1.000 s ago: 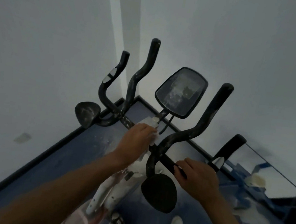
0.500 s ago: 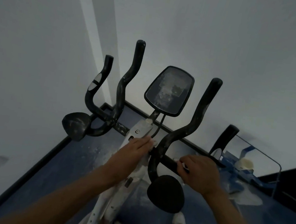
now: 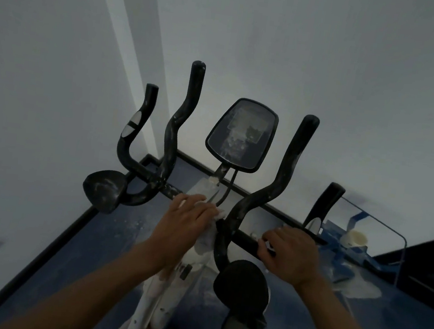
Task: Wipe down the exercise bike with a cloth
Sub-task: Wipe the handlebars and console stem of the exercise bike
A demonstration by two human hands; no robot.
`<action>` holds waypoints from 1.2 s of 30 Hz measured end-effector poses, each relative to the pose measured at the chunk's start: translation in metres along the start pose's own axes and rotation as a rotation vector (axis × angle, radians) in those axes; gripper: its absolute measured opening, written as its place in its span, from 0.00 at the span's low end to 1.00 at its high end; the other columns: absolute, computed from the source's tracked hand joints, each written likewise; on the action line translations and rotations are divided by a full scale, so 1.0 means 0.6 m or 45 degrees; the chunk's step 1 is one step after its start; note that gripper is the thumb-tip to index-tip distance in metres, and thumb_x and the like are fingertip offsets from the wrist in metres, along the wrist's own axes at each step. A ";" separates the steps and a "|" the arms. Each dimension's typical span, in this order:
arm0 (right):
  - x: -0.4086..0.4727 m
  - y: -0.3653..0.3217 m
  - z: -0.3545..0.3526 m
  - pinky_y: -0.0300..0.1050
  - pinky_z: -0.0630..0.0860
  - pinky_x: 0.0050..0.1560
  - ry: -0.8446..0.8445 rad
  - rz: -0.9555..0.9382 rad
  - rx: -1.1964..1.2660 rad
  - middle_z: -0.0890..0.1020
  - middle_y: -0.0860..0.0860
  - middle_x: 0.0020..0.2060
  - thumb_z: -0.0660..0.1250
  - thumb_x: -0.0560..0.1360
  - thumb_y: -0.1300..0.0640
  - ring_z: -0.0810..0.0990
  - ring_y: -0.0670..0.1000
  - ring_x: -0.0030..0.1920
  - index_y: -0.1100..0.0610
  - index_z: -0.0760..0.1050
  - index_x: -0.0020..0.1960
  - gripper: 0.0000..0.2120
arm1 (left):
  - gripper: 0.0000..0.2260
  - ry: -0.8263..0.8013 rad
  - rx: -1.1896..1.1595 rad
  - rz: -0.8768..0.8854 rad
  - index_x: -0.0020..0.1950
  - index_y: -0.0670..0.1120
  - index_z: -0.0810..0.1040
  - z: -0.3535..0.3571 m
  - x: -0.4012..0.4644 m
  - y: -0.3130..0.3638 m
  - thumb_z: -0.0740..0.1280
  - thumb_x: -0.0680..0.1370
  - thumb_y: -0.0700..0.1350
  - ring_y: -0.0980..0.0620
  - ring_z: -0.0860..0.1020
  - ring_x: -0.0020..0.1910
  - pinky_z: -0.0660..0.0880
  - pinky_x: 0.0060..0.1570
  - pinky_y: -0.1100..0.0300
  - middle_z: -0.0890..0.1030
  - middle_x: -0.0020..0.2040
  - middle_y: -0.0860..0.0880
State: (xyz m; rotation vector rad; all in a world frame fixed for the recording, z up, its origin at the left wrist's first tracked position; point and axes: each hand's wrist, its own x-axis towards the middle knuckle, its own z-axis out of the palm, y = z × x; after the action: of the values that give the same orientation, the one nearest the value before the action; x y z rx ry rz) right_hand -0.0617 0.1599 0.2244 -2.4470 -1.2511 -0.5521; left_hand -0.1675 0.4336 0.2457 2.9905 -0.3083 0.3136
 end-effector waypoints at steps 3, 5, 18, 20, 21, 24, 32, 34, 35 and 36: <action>0.001 0.002 -0.003 0.44 0.72 0.28 0.003 -0.021 -0.005 0.78 0.48 0.27 0.65 0.77 0.49 0.75 0.50 0.26 0.53 0.79 0.35 0.14 | 0.14 0.041 -0.093 0.068 0.59 0.48 0.79 0.008 0.035 0.024 0.71 0.74 0.44 0.48 0.79 0.60 0.57 0.68 0.54 0.82 0.57 0.50; 0.001 0.001 -0.003 0.43 0.71 0.28 -0.008 -0.028 -0.021 0.77 0.48 0.27 0.64 0.78 0.49 0.74 0.49 0.26 0.53 0.79 0.35 0.15 | 0.11 0.023 -0.154 0.090 0.60 0.49 0.78 0.011 0.037 0.019 0.67 0.78 0.44 0.50 0.79 0.58 0.55 0.72 0.55 0.81 0.56 0.50; -0.004 0.009 0.008 0.45 0.71 0.26 0.037 -0.060 -0.006 0.75 0.49 0.26 0.63 0.79 0.50 0.73 0.50 0.25 0.54 0.77 0.32 0.18 | 0.30 -0.248 -0.046 0.247 0.66 0.48 0.76 -0.004 0.051 -0.021 0.73 0.66 0.31 0.49 0.76 0.65 0.41 0.79 0.52 0.80 0.62 0.48; -0.004 0.008 0.008 0.44 0.70 0.26 0.044 -0.063 0.000 0.75 0.49 0.26 0.60 0.80 0.50 0.73 0.50 0.25 0.54 0.77 0.32 0.20 | 0.21 -0.330 0.030 0.225 0.63 0.47 0.78 -0.013 0.077 -0.010 0.71 0.72 0.35 0.48 0.78 0.63 0.45 0.79 0.46 0.82 0.59 0.48; -0.003 0.007 0.006 0.44 0.70 0.26 0.041 -0.067 0.002 0.75 0.49 0.26 0.59 0.81 0.49 0.73 0.50 0.25 0.54 0.77 0.32 0.21 | 0.16 -0.375 0.079 0.215 0.62 0.47 0.78 -0.015 0.092 -0.004 0.69 0.75 0.37 0.48 0.79 0.62 0.47 0.79 0.44 0.82 0.58 0.48; -0.002 0.006 0.003 0.43 0.69 0.27 0.026 -0.074 0.002 0.75 0.49 0.25 0.57 0.82 0.49 0.72 0.50 0.25 0.53 0.77 0.32 0.22 | 0.08 -0.461 0.139 0.213 0.58 0.46 0.78 -0.016 0.113 0.007 0.64 0.80 0.41 0.48 0.79 0.58 0.51 0.78 0.42 0.82 0.54 0.48; -0.003 0.006 0.004 0.44 0.72 0.28 0.016 -0.059 -0.007 0.76 0.49 0.26 0.57 0.82 0.50 0.72 0.50 0.25 0.54 0.77 0.33 0.22 | 0.30 -0.174 -0.070 0.289 0.68 0.49 0.74 0.008 0.033 -0.032 0.78 0.67 0.38 0.50 0.73 0.67 0.52 0.79 0.50 0.76 0.65 0.49; -0.003 0.006 0.004 0.43 0.72 0.29 0.021 -0.068 -0.012 0.76 0.49 0.26 0.56 0.82 0.50 0.73 0.50 0.25 0.54 0.77 0.33 0.22 | 0.31 -0.114 -0.114 0.292 0.66 0.48 0.76 -0.004 0.028 -0.032 0.81 0.64 0.40 0.50 0.74 0.64 0.62 0.72 0.54 0.77 0.64 0.49; -0.002 0.006 0.003 0.43 0.72 0.29 0.025 -0.069 -0.012 0.76 0.49 0.26 0.56 0.82 0.50 0.72 0.50 0.25 0.54 0.77 0.33 0.23 | 0.30 -0.081 -0.137 0.279 0.65 0.48 0.77 -0.008 0.025 -0.028 0.81 0.64 0.40 0.50 0.73 0.63 0.65 0.67 0.55 0.78 0.63 0.48; -0.001 0.006 0.001 0.43 0.71 0.29 0.029 -0.067 -0.007 0.76 0.49 0.26 0.56 0.82 0.50 0.72 0.50 0.25 0.54 0.77 0.33 0.22 | 0.28 -0.058 -0.172 0.251 0.64 0.47 0.78 -0.012 0.021 -0.020 0.81 0.66 0.41 0.50 0.73 0.62 0.69 0.64 0.56 0.78 0.63 0.47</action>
State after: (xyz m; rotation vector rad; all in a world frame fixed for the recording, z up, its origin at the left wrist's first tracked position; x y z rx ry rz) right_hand -0.0588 0.1578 0.2229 -2.4111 -1.3100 -0.5971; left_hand -0.1540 0.4437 0.2542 2.8419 -0.6061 0.2330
